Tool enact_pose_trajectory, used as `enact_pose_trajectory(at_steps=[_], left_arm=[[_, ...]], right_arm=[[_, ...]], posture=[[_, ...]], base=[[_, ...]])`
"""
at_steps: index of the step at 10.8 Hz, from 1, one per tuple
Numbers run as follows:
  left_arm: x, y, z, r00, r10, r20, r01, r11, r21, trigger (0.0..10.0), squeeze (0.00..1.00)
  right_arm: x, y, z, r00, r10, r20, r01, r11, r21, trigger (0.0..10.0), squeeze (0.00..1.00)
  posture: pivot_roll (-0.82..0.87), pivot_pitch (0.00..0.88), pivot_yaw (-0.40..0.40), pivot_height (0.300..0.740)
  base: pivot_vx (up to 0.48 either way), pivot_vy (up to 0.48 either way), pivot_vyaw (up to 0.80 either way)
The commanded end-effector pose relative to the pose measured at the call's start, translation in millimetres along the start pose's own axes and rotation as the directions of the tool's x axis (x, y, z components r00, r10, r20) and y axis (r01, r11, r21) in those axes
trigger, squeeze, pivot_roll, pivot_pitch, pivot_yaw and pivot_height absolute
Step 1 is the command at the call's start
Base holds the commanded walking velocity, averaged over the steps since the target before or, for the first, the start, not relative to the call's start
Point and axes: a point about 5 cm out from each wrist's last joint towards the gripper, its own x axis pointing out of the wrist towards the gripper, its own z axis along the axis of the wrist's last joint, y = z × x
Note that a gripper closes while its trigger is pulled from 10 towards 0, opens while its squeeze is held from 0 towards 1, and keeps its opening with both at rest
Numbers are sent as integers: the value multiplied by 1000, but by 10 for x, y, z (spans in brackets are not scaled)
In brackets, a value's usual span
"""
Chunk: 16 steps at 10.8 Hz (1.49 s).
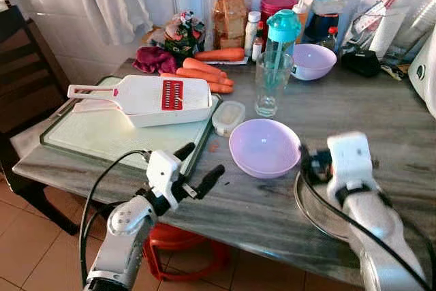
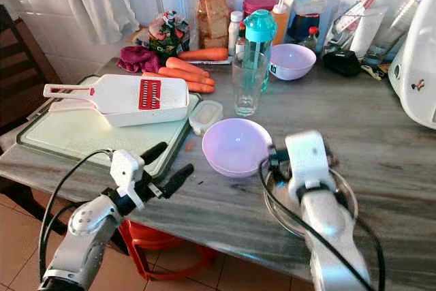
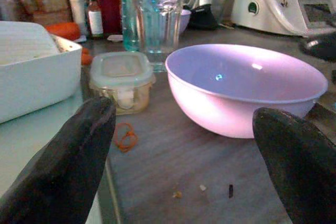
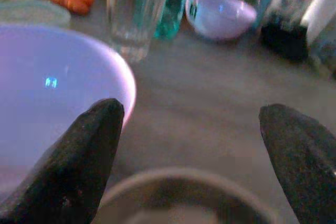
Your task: Setting the table
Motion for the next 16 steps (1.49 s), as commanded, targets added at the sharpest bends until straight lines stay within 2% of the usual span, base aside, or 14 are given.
enact_pose_trajectory(at_steps=[1,2,4,8,9,12,15,16], left_arm=[[-34,21,-14,1000,12,-9,-12,1000,13,10000,0],[-27,18,-15,1000,15,-9,-15,1000,12,10000,0],[-7,2,-12,1000,14,-5,-14,1000,8,10000,0],[-18,4,6,1000,-3,-3,3,1000,12,10000,0],[-24,17,7,1000,1,-4,-1,1000,14,10000,0],[1,-7,1,1000,-2,-2,2,1000,10,10000,0],[8,8,-4,1000,-1,-4,1,1000,13,10000,0],[11,6,-6,1000,-3,-5,3,1000,12,10000,0]], right_arm=[[-34,-31,27,1000,-15,-1,15,1000,17,10000,1000],[-55,-9,-32,999,-2,-41,4,1000,27,10000,1000],[-76,24,-155,991,3,-135,12,994,112,10000,1000],[-41,18,-213,981,21,-195,8,989,145,10000,1000],[-32,21,-193,983,25,-185,3,988,152,10000,1000],[9,76,54,997,62,-46,-54,987,154,10000,1000],[12,81,149,998,70,10,-70,989,131,10000,984],[-3,66,154,997,73,-3,-72,992,107,10000,988]], posture=[[-51,40,43,740],[-50,41,43,740],[-52,41,41,740],[-48,41,40,740],[-46,41,37,740],[-48,35,37,740],[-46,29,37,740],[-46,29,37,740]], base=[[0,0,0],[0,0,0],[0,0,0],[0,0,0],[0,0,0],[0,0,0],[0,0,0],[0,0,0]])
